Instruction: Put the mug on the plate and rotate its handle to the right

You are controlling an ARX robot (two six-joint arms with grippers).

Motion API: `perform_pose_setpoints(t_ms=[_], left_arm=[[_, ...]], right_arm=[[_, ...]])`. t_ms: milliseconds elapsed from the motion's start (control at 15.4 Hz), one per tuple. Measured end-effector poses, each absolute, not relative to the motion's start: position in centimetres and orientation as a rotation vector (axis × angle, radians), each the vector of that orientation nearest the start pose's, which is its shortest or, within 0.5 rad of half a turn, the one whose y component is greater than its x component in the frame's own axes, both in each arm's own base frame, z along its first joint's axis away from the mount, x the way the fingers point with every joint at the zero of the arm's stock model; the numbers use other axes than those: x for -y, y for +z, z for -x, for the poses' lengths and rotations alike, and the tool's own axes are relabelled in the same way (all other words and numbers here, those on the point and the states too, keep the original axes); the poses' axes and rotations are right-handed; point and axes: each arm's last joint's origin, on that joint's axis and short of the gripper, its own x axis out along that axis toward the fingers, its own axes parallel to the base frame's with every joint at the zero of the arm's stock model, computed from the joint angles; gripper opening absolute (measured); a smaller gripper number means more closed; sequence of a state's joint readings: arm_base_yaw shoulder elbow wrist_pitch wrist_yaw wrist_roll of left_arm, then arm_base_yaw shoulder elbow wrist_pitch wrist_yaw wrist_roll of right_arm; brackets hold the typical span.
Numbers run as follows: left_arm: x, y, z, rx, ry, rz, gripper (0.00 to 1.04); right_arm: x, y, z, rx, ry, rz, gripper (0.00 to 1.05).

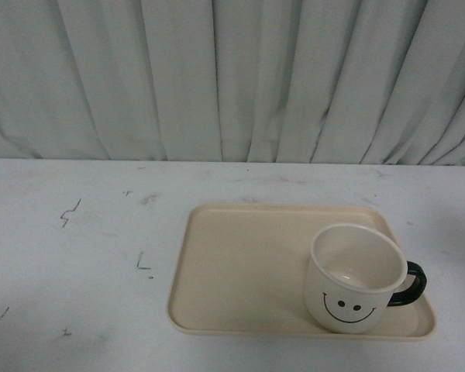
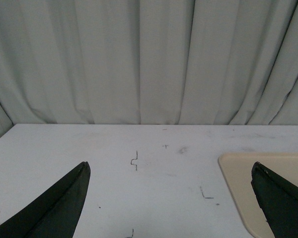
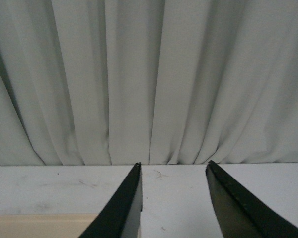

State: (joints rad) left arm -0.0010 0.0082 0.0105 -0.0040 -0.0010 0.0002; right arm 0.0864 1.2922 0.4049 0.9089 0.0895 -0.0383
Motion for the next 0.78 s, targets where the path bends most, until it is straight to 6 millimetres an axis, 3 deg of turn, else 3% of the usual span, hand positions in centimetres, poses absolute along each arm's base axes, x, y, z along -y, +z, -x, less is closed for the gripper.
perform_pose_setpoints(t_ms=[130,259,389,778], left_arm=[[0.0,16.6,-9.8,-0.001,-0.001,-0.001,0.98],[0.0,16.6,-9.8,-0.002,-0.001,0.000,0.98],[0.0,16.6,-9.8,-0.001,0.000,0.000,0.98],[0.0,16.6,-9.8,-0.002,-0.001,0.000,0.98]], right_arm=[[-1.5,19.2,-22.0,-0.009,0.005,0.019,0.16],[-1.1,18.5,-20.4,-0.017,0.003,0.016,0.02],[0.2,18.3,-18.8,-0.002,-0.018,0.014,0.02],[0.0,17.5,-15.9,0.002,0.000,0.014,0.02]])
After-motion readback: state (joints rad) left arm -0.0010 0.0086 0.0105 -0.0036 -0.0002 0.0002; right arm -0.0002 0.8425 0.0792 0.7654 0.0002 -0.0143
